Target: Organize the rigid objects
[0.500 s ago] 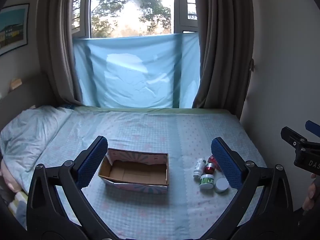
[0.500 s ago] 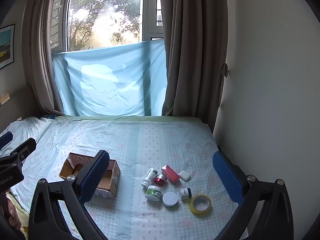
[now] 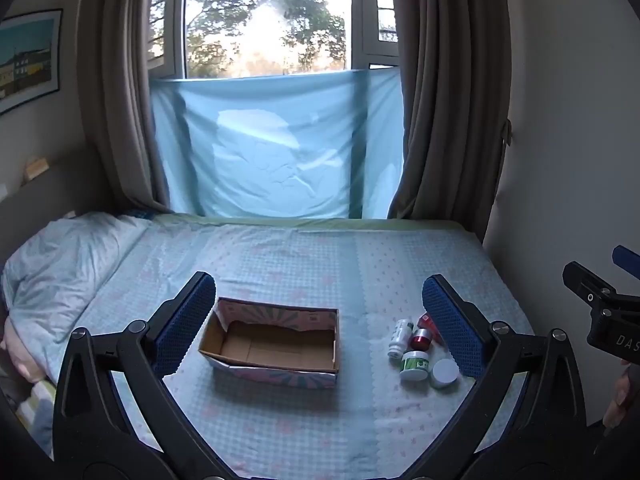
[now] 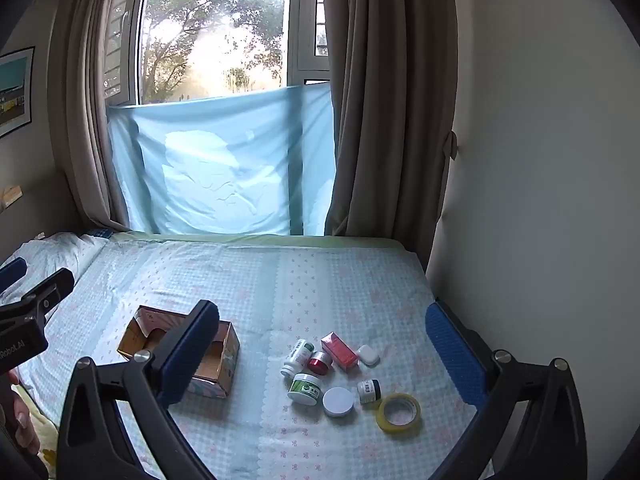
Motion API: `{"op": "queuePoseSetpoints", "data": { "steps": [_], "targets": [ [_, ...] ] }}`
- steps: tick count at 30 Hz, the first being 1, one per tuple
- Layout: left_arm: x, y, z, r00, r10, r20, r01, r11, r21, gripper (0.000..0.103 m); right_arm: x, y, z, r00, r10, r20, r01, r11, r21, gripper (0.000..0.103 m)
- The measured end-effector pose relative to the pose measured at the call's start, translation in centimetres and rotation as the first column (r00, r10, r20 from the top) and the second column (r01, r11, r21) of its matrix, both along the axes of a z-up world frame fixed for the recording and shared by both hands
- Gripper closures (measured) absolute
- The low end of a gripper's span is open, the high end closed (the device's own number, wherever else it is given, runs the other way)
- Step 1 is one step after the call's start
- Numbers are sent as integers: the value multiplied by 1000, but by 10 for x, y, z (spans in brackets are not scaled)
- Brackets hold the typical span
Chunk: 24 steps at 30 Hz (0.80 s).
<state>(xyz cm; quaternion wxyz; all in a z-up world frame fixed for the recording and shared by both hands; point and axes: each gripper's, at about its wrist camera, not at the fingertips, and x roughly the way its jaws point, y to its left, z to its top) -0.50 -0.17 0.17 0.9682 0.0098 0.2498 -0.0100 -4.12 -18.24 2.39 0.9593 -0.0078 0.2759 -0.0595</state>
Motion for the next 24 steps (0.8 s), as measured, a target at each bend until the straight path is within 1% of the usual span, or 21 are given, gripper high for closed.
{"op": "queuePoseSetpoints", "data": {
  "steps": [9,24],
  "targets": [
    [-7,2,5,1000,12,11,-12,1000,3,0,-5,-2,2,1000,26,9,-26,1000,11,0],
    [-14,4,9,1000,11,17,-11,1000,1,0,-10,-3,6,1000,16,13,-16,1000,8,0]
  ]
}}
